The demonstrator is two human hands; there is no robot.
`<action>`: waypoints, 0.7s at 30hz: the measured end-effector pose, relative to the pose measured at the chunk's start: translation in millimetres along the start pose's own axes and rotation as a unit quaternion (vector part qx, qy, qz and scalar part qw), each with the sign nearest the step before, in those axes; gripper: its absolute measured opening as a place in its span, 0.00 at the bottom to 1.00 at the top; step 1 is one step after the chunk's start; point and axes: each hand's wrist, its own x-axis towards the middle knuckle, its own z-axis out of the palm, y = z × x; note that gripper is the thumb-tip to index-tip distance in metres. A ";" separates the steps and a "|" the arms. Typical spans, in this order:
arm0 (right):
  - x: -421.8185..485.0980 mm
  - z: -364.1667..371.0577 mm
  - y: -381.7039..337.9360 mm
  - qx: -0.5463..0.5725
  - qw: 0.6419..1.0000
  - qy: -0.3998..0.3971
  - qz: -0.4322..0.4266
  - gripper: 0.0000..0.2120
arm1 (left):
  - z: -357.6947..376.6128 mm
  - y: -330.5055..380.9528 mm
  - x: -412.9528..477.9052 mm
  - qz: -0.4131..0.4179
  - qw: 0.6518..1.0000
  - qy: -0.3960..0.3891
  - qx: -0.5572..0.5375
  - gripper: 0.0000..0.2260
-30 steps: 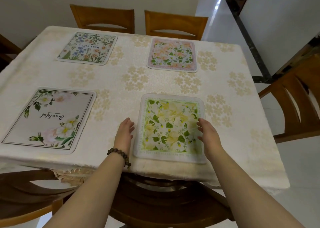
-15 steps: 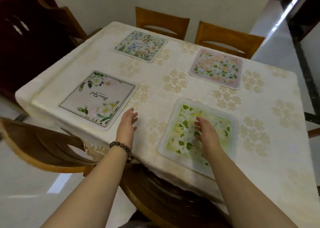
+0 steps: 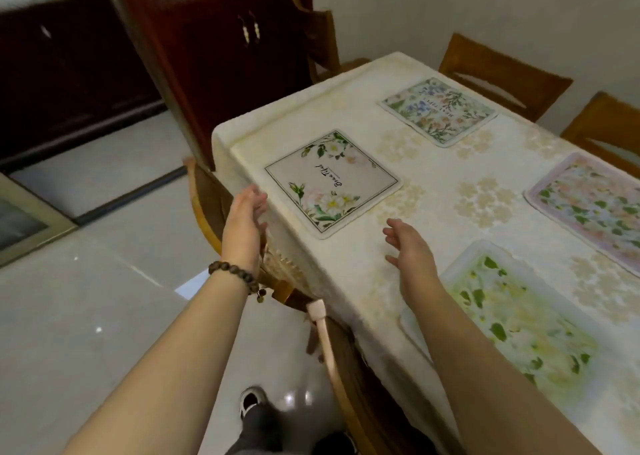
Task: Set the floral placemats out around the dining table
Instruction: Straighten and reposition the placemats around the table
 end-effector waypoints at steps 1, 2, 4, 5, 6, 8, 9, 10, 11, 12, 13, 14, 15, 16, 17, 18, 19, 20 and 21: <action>0.0 12.7 -2.6 -0.007 1.000 -0.016 -0.005 0.13 | -11.2 5.5 1.4 0.005 1.000 0.015 -0.003 0.09; -0.9 25.8 -4.8 -0.016 0.999 -0.034 -0.011 0.14 | -23.0 9.9 3.6 0.008 0.999 0.033 -0.008 0.09; -3.7 51.6 -7.6 -0.028 0.997 -0.065 -0.022 0.14 | -48.3 15.5 8.4 0.008 0.997 0.073 -0.023 0.12; -5.3 64.6 -8.3 -0.032 0.996 -0.076 -0.025 0.15 | -61.0 17.3 10.2 0.011 0.996 0.088 -0.024 0.13; -7.3 77.2 -9.0 -0.038 0.995 -0.086 -0.027 0.15 | -73.3 19.2 11.1 0.017 0.995 0.097 -0.019 0.15; -11.8 103.1 -10.6 -0.053 0.993 -0.103 -0.031 0.17 | -97.2 22.8 12.5 0.031 0.993 0.113 -0.006 0.14; -14.5 116.8 -11.2 -0.057 0.992 -0.110 -0.031 0.17 | -109.8 24.2 14.0 0.034 0.992 0.122 -0.005 0.14; -17.2 130.9 -11.2 -0.059 0.991 -0.114 -0.030 0.17 | -123.2 25.4 16.4 0.033 0.990 0.133 -0.008 0.13; -20.1 145.1 -10.3 -0.060 0.991 -0.118 -0.028 0.17 | -137.3 26.2 19.1 0.031 0.989 0.145 -0.012 0.13; -23.2 159.2 -8.9 -0.063 0.990 -0.122 -0.028 0.16 | -151.5 26.9 22.3 0.026 0.987 0.157 -0.015 0.13; -26.4 173.0 -6.9 -0.068 0.989 -0.129 -0.030 0.16 | -166.1 27.1 25.6 0.021 0.986 0.166 -0.018 0.14; -29.8 187.0 -4.4 -0.074 0.987 -0.135 -0.034 0.16 | -180.7 27.2 28.8 0.016 0.985 0.172 -0.021 0.15; -33.4 200.8 -1.8 -0.079 0.986 -0.141 -0.038 0.17 | -195.2 27.2 31.8 0.010 0.984 0.174 -0.023 0.16; -36.7 214.8 0.9 -0.083 0.985 -0.145 -0.042 0.17 | -209.9 27.5 35.1 0.004 0.984 0.174 -0.024 0.17; -39.3 228.7 3.2 -0.086 0.985 -0.146 -0.045 0.18 | -224.8 28.4 38.9 -0.002 0.984 0.174 -0.026 0.17; -41.4 242.7 4.7 -0.088 0.985 -0.144 -0.046 0.18 | -239.7 30.2 43.1 -0.007 0.984 0.175 -0.029 0.17; -42.6 256.6 5.2 -0.091 0.985 -0.141 -0.047 0.19 | -254.5 32.9 48.3 -0.010 0.984 0.177 -0.031 0.17; -43.0 270.1 5.4 -0.092 0.985 -0.136 -0.047 0.19 | -268.8 36.2 53.9 -0.011 0.984 0.178 -0.030 0.17; -42.8 283.2 5.4 -0.093 0.986 -0.130 -0.046 0.19 | -282.4 39.8 60.3 -0.010 0.984 0.178 -0.029 0.17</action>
